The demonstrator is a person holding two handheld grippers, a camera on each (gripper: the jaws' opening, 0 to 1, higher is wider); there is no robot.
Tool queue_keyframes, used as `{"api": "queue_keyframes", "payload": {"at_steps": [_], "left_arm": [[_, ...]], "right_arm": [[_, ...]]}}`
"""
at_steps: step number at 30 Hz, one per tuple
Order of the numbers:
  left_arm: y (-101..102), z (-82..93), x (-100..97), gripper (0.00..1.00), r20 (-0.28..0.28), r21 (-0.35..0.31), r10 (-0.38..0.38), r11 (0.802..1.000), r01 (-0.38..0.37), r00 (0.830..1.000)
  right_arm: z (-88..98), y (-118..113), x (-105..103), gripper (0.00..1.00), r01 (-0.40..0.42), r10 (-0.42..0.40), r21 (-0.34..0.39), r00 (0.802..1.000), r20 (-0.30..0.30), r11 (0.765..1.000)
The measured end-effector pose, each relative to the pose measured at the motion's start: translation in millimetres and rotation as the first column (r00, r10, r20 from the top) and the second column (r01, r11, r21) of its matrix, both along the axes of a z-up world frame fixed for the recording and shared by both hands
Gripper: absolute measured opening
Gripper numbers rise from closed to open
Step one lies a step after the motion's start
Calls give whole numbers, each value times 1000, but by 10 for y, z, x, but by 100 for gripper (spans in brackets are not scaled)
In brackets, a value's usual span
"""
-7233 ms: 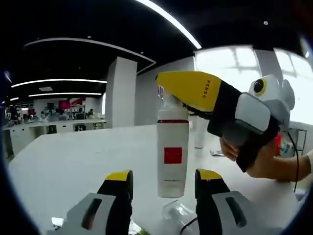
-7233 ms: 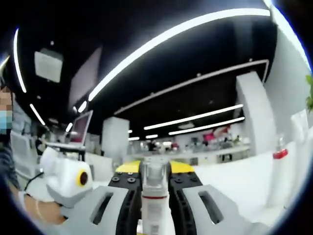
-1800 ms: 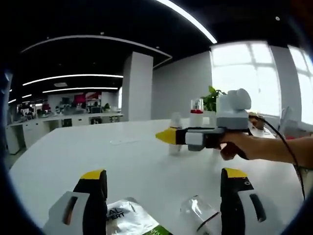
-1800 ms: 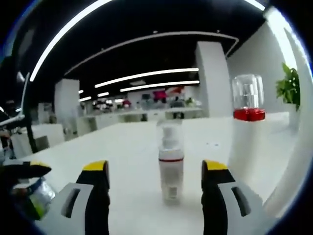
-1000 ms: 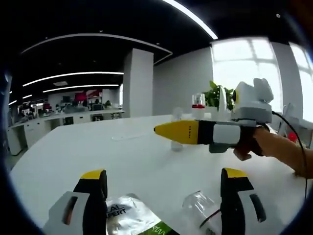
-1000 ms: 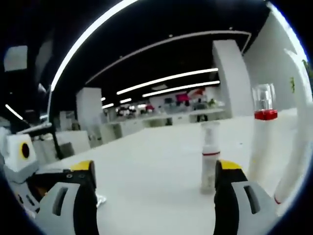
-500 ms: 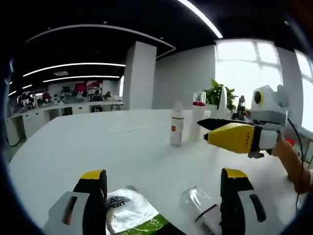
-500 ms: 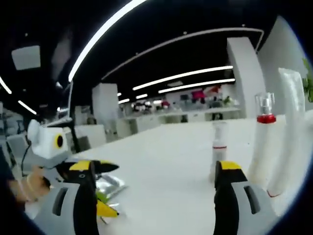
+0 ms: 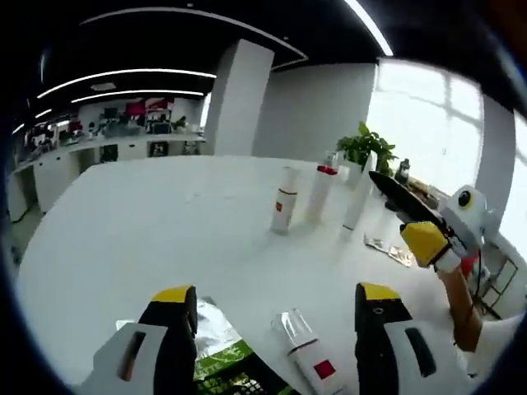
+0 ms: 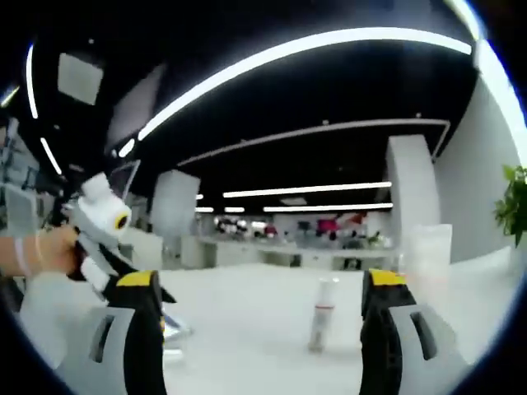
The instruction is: Arrange the skincare products in the storage area until every visible bottle or jar stands upright without overlapping.
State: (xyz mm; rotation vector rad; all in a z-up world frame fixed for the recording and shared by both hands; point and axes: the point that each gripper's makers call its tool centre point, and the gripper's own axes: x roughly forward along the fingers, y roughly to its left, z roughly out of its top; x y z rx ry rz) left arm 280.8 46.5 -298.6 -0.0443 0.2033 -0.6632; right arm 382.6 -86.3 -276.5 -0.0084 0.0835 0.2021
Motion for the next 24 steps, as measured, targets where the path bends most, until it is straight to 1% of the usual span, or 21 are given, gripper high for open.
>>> {"api": "queue_keyframes", "payload": {"at_steps": [1,2,5,7,10,12,14,15,16,17,19,20,21,22,24], "left_arm": [[-21,-7,-47,77,1,2,0,1000,0,1000],[-27,-12,-61,74,1,6,3,1000,-3,1000],[-41,-16,-101,66,3,9,4,1000,-4,1000],[-60,-20,-139,66,2,7,4,1000,-4,1000],[-27,-11,-68,64,1,8,5,1000,-5,1000],[-33,-32,-108,59,-1,10,8,1000,-8,1000],[-23,-63,-77,57,1,36,14,999,-14,1000],[-61,-89,-138,56,-3,46,11,999,-10,1000],[-47,-87,-108,56,-4,46,11,999,-11,1000],[-13,-87,-53,54,-13,43,14,999,-13,1000],[-19,-115,-102,51,-28,46,19,999,-18,999],[-12,-117,-84,48,-31,46,19,999,-18,999],[-33,-146,-148,47,-44,50,17,999,-15,999],[-53,-197,-202,46,-105,44,3,999,1,994],[-56,-175,-246,46,-103,39,-2,999,6,995]], "right_arm": [[-7,2,-7,99,-5,5,1,1000,1,1000],[-34,14,-27,99,-16,16,21,1000,-12,1000],[-52,39,-50,100,-45,45,31,999,-21,999],[-70,91,-71,100,-76,77,27,997,-29,997],[-59,128,-103,100,-101,101,21,995,-23,995],[-32,196,-212,100,-138,138,32,990,-5,990],[-43,278,-232,100,-166,167,43,986,-19,985],[41,386,-289,100,-192,192,74,981,5,979],[82,432,-306,100,-205,204,82,979,13,975],[152,513,-411,100,-228,226,95,974,28,969],[236,485,-442,100,-233,226,185,972,61,955],[187,507,-546,100,-283,284,168,959,18,944],[145,520,-647,100,-299,301,132,954,6,945],[104,534,-747,100,-315,317,95,949,-7,944],[89,548,-868,100,-331,333,62,943,-22,942]]}}
